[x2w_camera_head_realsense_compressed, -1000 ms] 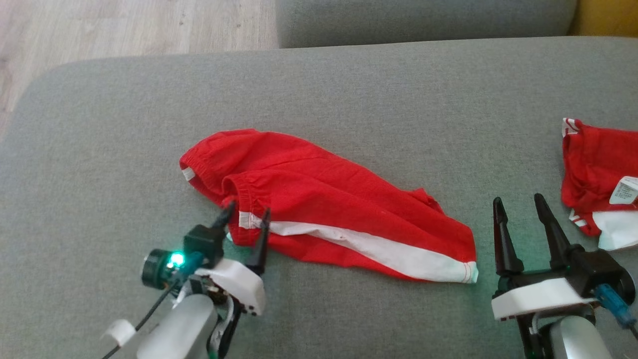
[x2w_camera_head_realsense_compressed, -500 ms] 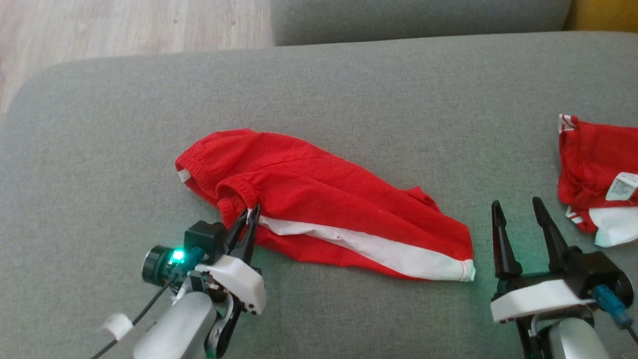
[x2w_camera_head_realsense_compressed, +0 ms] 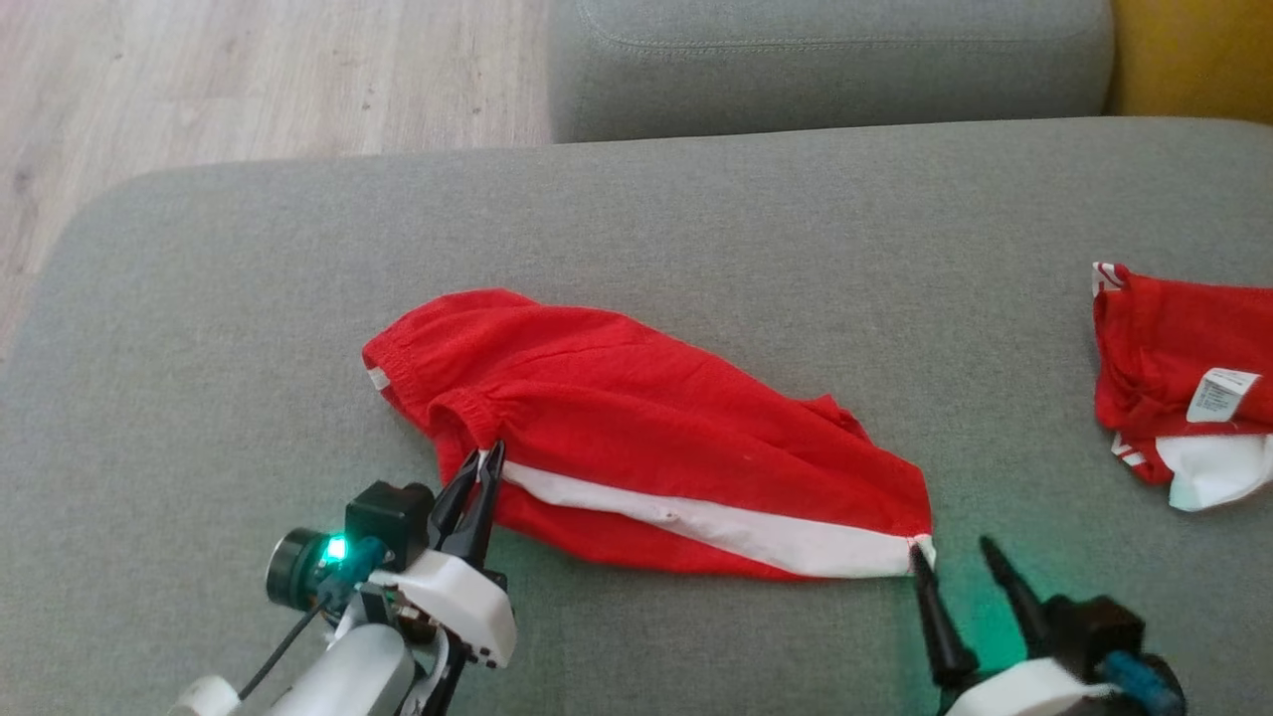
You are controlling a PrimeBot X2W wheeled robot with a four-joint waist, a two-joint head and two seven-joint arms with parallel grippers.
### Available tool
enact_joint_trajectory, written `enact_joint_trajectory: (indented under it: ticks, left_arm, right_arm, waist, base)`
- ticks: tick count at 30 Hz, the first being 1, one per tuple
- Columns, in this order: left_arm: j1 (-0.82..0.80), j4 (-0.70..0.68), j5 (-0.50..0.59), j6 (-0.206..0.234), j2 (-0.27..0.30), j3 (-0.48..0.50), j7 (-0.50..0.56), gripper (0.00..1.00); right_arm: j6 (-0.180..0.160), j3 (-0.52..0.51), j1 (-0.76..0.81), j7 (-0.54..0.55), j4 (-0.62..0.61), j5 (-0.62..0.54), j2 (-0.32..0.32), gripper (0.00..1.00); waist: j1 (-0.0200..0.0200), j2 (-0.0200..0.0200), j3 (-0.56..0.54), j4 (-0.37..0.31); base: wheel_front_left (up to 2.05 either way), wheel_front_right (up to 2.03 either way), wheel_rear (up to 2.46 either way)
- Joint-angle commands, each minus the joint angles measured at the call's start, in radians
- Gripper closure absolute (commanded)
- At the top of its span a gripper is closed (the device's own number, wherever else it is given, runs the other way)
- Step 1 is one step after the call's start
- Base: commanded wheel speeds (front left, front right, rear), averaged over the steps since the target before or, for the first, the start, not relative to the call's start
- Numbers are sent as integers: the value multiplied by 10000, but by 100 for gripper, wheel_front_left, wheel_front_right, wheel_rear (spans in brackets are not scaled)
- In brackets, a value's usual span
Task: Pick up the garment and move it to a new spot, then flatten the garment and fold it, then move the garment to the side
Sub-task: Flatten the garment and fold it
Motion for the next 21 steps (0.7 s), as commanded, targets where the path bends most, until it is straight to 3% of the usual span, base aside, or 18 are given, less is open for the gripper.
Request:
enact_joint_trajectory:
  ticks: [1, 6, 21]
  left_arm:
    - [-336, -346, -30, 71, 254, 410, -37, 100]
    - [-288, -550, -58, 157, 259, 391, -16, 100]
    - [-417, -666, -76, 216, 115, 240, -77, 100]
  right_arm:
    - [-7, 322, -212, 42, -270, 48, -285, 0]
    - [-7, 542, -182, 394, -276, 313, -562, 0]
    - [-7, 1275, -883, 1189, 490, 666, -441, 0]
  waist:
    - [1, 0, 1, 18]
    - [1, 0, 26, 114]
    - [1, 0, 236, 391]
  base:
    - [0, 0, 0]
    - [0, 0, 0]
    - [0, 0, 0]
